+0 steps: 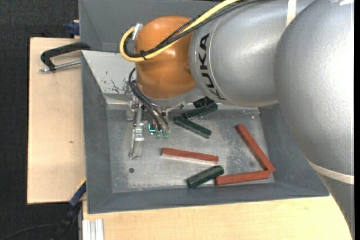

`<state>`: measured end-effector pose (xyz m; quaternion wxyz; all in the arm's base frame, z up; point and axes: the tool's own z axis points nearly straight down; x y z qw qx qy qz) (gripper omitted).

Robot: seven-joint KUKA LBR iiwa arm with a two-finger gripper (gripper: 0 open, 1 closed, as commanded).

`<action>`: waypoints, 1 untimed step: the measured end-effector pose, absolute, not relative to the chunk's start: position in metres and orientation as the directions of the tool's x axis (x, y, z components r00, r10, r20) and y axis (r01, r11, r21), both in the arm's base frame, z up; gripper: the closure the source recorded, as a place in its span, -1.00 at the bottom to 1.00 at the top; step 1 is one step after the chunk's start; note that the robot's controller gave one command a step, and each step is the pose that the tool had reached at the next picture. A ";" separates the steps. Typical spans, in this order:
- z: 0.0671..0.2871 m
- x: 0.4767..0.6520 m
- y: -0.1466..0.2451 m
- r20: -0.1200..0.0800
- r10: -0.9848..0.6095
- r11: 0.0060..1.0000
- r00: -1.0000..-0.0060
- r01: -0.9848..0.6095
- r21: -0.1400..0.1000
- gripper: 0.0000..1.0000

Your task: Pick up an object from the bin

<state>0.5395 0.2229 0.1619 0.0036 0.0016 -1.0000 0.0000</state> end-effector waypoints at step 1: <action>0.066 0.524 0.175 0.008 0.015 1.000 -1.000 0.015 -0.003 -1.00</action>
Offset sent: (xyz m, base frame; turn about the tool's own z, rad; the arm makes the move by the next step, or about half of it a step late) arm -0.0136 -0.0463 -0.0919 0.0170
